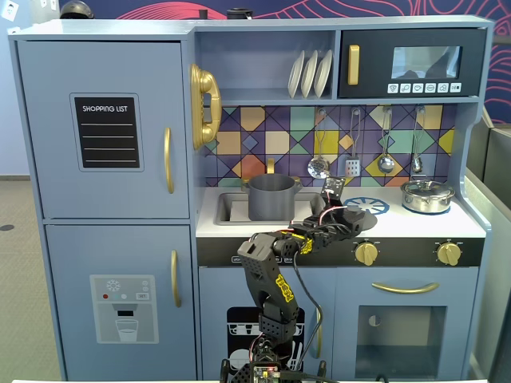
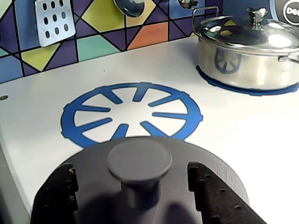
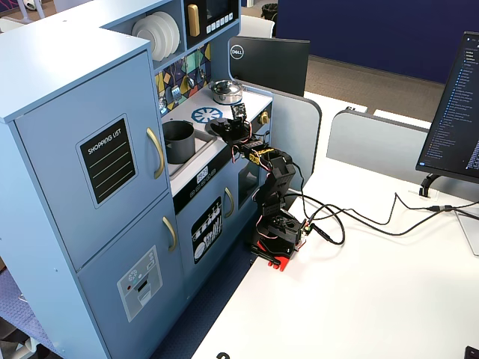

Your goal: Pick up the lid from the counter and put it on the gray recipient

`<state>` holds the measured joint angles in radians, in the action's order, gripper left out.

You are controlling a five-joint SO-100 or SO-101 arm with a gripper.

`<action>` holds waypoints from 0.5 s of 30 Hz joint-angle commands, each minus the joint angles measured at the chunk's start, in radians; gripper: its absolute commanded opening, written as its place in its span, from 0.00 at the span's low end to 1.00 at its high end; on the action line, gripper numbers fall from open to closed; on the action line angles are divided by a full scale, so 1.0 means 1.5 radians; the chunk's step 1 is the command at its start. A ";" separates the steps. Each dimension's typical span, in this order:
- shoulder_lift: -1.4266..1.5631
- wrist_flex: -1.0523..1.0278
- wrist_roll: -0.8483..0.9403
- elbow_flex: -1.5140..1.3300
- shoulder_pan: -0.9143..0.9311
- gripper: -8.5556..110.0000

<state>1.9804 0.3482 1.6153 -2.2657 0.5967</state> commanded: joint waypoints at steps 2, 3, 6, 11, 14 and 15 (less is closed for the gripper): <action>-0.024 0.033 0.013 0.066 -0.002 0.22; -0.030 0.035 0.015 0.069 -0.002 0.21; -0.043 0.037 0.028 0.066 -0.006 0.15; -0.056 0.048 0.017 0.054 -0.017 0.07; -0.060 0.050 0.008 0.054 -0.024 0.07; -0.061 0.050 0.007 0.054 -0.026 0.07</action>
<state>1.8914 0.4034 1.6414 -2.2273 0.5829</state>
